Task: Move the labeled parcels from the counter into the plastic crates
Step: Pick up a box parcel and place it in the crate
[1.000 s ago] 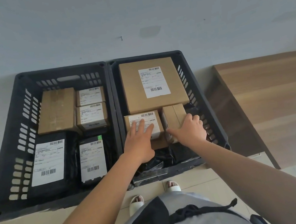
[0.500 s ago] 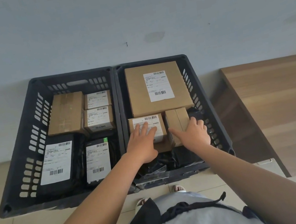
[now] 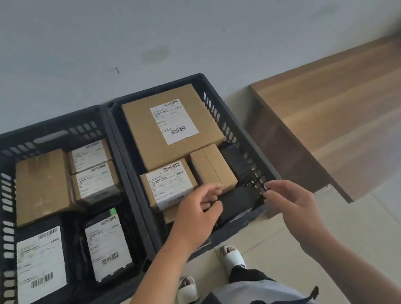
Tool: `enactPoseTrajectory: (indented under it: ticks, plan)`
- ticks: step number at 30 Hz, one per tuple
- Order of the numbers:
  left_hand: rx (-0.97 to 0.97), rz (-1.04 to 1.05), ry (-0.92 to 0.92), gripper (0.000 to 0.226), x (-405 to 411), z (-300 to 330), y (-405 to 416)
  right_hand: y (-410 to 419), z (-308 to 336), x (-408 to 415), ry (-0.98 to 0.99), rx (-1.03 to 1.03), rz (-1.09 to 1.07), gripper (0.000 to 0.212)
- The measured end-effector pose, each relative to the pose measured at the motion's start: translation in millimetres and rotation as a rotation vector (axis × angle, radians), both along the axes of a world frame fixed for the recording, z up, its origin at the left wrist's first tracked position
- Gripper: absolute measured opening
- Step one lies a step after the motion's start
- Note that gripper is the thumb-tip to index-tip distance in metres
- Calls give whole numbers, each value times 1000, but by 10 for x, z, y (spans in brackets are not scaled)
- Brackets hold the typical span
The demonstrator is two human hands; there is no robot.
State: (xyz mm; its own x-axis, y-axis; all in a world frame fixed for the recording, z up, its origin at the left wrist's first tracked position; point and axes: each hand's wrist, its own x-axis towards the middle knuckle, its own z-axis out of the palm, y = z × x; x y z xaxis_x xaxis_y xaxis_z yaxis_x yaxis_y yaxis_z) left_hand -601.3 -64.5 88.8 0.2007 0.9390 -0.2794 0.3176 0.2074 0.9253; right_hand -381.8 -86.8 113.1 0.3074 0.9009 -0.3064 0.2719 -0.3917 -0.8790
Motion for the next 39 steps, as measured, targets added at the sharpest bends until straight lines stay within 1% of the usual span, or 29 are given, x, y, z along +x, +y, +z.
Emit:
enactPoseTrajectory:
  ticks: [4, 8, 11, 13, 16, 21, 25, 30, 32, 35, 39]
  plan:
    - [-2, -57, -101, 32, 280, -20, -53, -293, 61, 107, 39, 15, -104, 18]
    - [-47, -187, -129, 26, 605, 18, -188, -548, 133, 298, 75, 34, -211, 20]
    - [-54, -194, -143, 28, 856, 117, -236, -648, 187, 503, 107, 81, -269, 20]
    - [-50, -207, -120, 27, 1037, 193, -265, -694, 193, 658, 129, 104, -301, 19]
    - [-53, -200, -115, 26, 1356, 303, -298, -712, 193, 946, 166, 111, -309, 16]
    - [-41, -155, -95, 27, 1996, 465, -324, -739, 261, 1726, 205, 171, -330, 16]
    - [-14, -138, -145, 27, 2680, 572, -324, -782, 279, 2480, 259, 209, -362, 17]
    - [-42, -150, -239, 27, 3659, 535, -422, -980, 200, 3372, 294, 233, -411, 19]
    - [-96, -180, -272, 25, 4022, 498, -485, -1072, 175, 3698, 302, 245, -454, 20]
    - [-153, -246, -265, 23, 4486, 507, -519, -1176, 178, 4130, 318, 257, -526, 20]
    - [-194, -310, -226, 30, 5129, 534, -379, -1219, 204, 4694, 335, 292, -658, 20]
